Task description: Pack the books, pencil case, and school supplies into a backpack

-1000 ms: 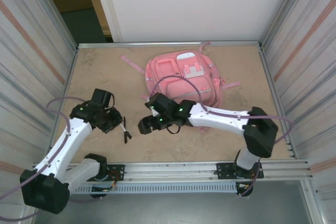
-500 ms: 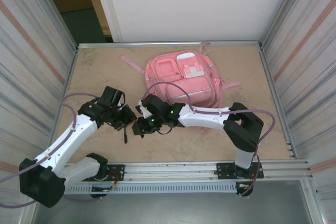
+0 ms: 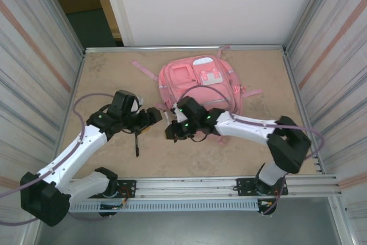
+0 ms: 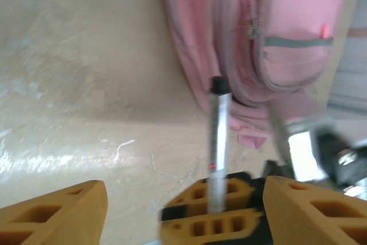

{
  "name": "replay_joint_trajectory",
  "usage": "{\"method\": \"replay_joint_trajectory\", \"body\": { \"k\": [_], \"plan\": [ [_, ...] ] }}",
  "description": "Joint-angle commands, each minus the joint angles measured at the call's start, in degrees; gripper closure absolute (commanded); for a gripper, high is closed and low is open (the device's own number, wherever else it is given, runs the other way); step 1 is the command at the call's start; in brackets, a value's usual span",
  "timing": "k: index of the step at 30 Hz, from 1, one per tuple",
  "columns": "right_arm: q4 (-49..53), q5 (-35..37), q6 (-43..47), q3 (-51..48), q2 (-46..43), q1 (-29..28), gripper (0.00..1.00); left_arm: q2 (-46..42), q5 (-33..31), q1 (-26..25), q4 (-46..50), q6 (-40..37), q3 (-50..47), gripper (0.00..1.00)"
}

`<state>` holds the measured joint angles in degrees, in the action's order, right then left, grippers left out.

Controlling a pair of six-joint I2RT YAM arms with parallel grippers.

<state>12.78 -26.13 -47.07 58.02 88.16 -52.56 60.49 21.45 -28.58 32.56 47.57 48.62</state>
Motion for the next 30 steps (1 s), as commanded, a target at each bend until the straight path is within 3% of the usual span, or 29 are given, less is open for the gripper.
{"method": "replay_joint_trajectory", "body": {
  "k": [1, 4, 7, 12, 14, 20, 25, 26, 30],
  "plan": [
    [9.32, 3.63, 4.63, -2.65, -8.1, 5.27, 0.97, 2.75, 0.57, -4.41, -11.39, -14.49, 4.71, 0.28],
    [15.92, 4.52, 6.25, -4.32, -13.79, 12.53, 0.97, 6.45, 2.4, -8.35, -17.35, -29.9, 7.48, 0.3],
    [22.48, 8.13, 9.22, -4.75, -19.81, 18.01, 0.97, 11.55, 0.17, -12.15, -20.78, -46.55, 9.76, 0.34],
    [30.93, 11.08, 12.7, -4.78, -28.77, 26.95, 0.97, 20.99, -0.74, -19.04, -24.21, -83.05, 10.24, 0.3],
    [33.69, 13.16, 13.85, -5.22, -33.04, 29.73, 0.97, 26.08, -4.09, -21.05, -23.72, -92.6, 12.44, 0.28],
    [38.7, 13.2, 15.1, -6.95, -41.99, 35.6, 0.98, 37.18, -20.04, -21.96, -38.16, -91.79, 15.49, 0.3],
    [39.13, 12.5, 13.65, -9.68, -46.17, 37.35, 0.99, 44.55, -29.0, -22.03, -39.57, -91.03, 20.05, 0.36],
    [39.31, 12.46, 13.41, -9.84, -46.59, 37.33, 0.99, 45.64, -30.44, -21.98, -39.82, -90.69, 20.77, 0.4],
    [38.54, 12.54, 11.82, -11.35, -47.85, 37.44, 0.99, 45.49, -29.24, -22.71, -33.52, -90.64, 24.08, 0.81]
  ]
}}
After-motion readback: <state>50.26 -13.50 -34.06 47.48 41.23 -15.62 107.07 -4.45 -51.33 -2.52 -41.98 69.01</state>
